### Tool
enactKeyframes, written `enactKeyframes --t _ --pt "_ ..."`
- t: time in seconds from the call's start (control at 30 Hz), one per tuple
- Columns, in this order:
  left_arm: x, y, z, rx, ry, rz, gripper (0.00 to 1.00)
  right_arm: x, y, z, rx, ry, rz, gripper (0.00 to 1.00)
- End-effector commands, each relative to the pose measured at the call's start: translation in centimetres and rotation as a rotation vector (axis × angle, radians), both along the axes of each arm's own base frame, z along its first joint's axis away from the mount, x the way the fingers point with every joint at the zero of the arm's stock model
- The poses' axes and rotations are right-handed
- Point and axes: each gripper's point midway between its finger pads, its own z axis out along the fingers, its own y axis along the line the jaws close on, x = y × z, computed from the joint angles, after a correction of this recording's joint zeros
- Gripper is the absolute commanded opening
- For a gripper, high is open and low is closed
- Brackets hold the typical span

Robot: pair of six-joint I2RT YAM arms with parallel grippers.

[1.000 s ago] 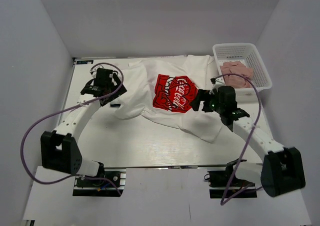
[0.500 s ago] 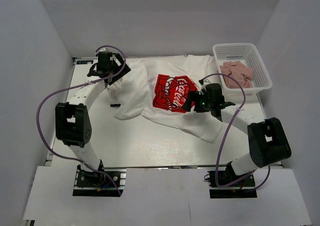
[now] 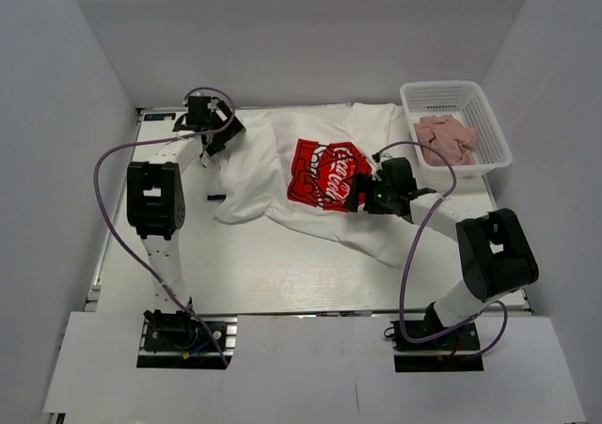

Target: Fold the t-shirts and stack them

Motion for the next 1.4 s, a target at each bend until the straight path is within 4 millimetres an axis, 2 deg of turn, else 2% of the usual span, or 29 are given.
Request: enactKeyframes --t 0.0,0.03,0.1,0.13,0.17,0.27,0.33,0.37,0.43,0.5,0.53,0.57,0.6,0.63,0.7,0.73,0.83,0.9,0.93,0.97,1.0,1.03,1.07,1.1,1.17,1.2,1.23,1.33,1.37 --pt "1.6 1.4 1.1 -0.012 -0.005 0.055 1.0 0.2 -0.9 -0.5 -0.051 0.028 -0.019 0.9" --pt "1.7 1.5 -0.5 -0.004 0.03 0.063 1.0 0.0 -1.0 -0.8 -0.058 0.036 -0.018 0.9" --pt "1.8 3.7 -2.0 0.027 0.095 0.13 1.0 0.0 -2.2 -1.3 -0.118 0.045 -0.057 0.9" --pt "1.7 4.0 -1.9 0.033 0.109 0.155 1.0 0.0 -3.2 -1.6 -0.153 0.054 -0.087 0.9" --pt "1.5 5.4 -2.5 0.057 0.133 0.193 1.0 -0.1 -3.6 -1.8 -0.173 0.059 -0.097 0.9" --pt "0.8 7.6 -4.0 0.061 0.174 0.243 1.0 -0.4 -4.4 -2.7 -0.199 0.087 -0.122 0.9" --pt "0.3 8.1 -3.8 0.06 0.171 0.252 1.0 -0.8 -5.1 -4.1 -0.204 0.153 -0.158 0.89" --pt "0.4 9.1 -3.9 0.072 0.164 0.266 1.0 -1.0 -5.1 -4.5 -0.204 0.168 -0.158 0.87" --pt "0.4 9.8 -3.9 0.071 0.164 0.278 1.0 -2.5 -5.9 -5.9 -0.21 0.245 -0.193 0.83" --pt "0.5 11.7 -4.4 0.085 0.183 0.309 1.0 -3.2 -7.4 -6.5 -0.227 0.281 -0.249 0.82" --pt "0.5 12.3 -4.7 0.085 0.193 0.317 1.0 -3.3 -7.6 -6.2 -0.208 0.282 -0.286 0.81" --pt "0.3 12.8 -5.7 0.092 0.216 0.319 1.0 -4.3 -8.9 -6.9 -0.21 0.319 -0.327 0.81" --pt "0.5 13.7 -5.3 0.09 0.207 0.335 1.0 -4.8 -9.2 -6.9 -0.206 0.334 -0.351 0.77" --pt "0.4 13.7 -5.9 0.091 0.219 0.334 1.0 -5.2 -9.6 -6.7 -0.198 0.338 -0.38 0.77" --pt "0.2 15.4 -5.9 0.094 0.221 0.356 1.0 -6.4 -10.9 -7.0 -0.199 0.38 -0.44 0.76" --pt "0.4 15.5 -5.8 0.101 0.209 0.35 1.0 -6.9 -11.3 -7.1 -0.2 0.402 -0.455 0.76" --pt "0.9 17.0 -5.2 0.114 0.178 0.359 1.0 -7.1 -11.7 -6.6 -0.184 0.397 -0.455 0.76" --pt "1.8 17.5 -4.7 0.115 0.157 0.354 1.0 -6.3 -11.8 -5.8 -0.189 0.366 -0.427 0.81" --pt "1.8 18.1 -4.7 0.122 0.161 0.355 1.0 -6.0 -11.8 -5.5 -0.205 0.343 -0.381 0.89" --pt "2.6 18.3 -4.5 0.122 0.152 0.356 1.0 -5.2 -11.6 -4.6 -0.215 0.303 -0.333 0.89" --pt "2.6 19.0 -4.6 0.131 0.158 0.357 1.0 -4.3 -10.4 -3.4 -0.173 0.275 -0.276 0.91" --pt "3.2 18.6 -4.3 0.125 0.142 0.32 1.0 -3.9 -10.1 -2.5 -0.177 0.238 -0.219 0.91" --pt "3.9 18.5 -3.0 0.125 0.109 0.3 1.0 -3.0 -8.9 -1.0 -0.139 0.204 -0.164 0.91" --pt "4.0 18.2 -3.5 0.122 0.109 0.276 1.0 -1.8 -8.0 1.1 -0.144 0.123 -0.095 0.91" --pt "4.8 17.7 -2.6 0.122 0.068 0.228 1.0 -0.1 -6.1 4.9 -0.091 0.0 -0.025 0.91" --pt "5.3 17.8 -1.1 0.125 0.033 0.23 1.0 0.1 -5.6 6.8 -0.089 -0.066 0.012 0.91" --pt "5.3 17.7 -0.6 0.128 0.022 0.215 1.0 1.0 -4.3 9.3 -0.074 -0.13 0.045 0.91" --pt "6.0 17.9 1.7 0.139 -0.027 0.213 1.0 1.0 -2.7 12.0 -0.049 -0.189 0.107 0.91" --pt "6.2 17.9 3.9 0.143 -0.066 0.215 1.0 0.9 -2.1 12.4 -0.049 -0.204 0.134 0.91"
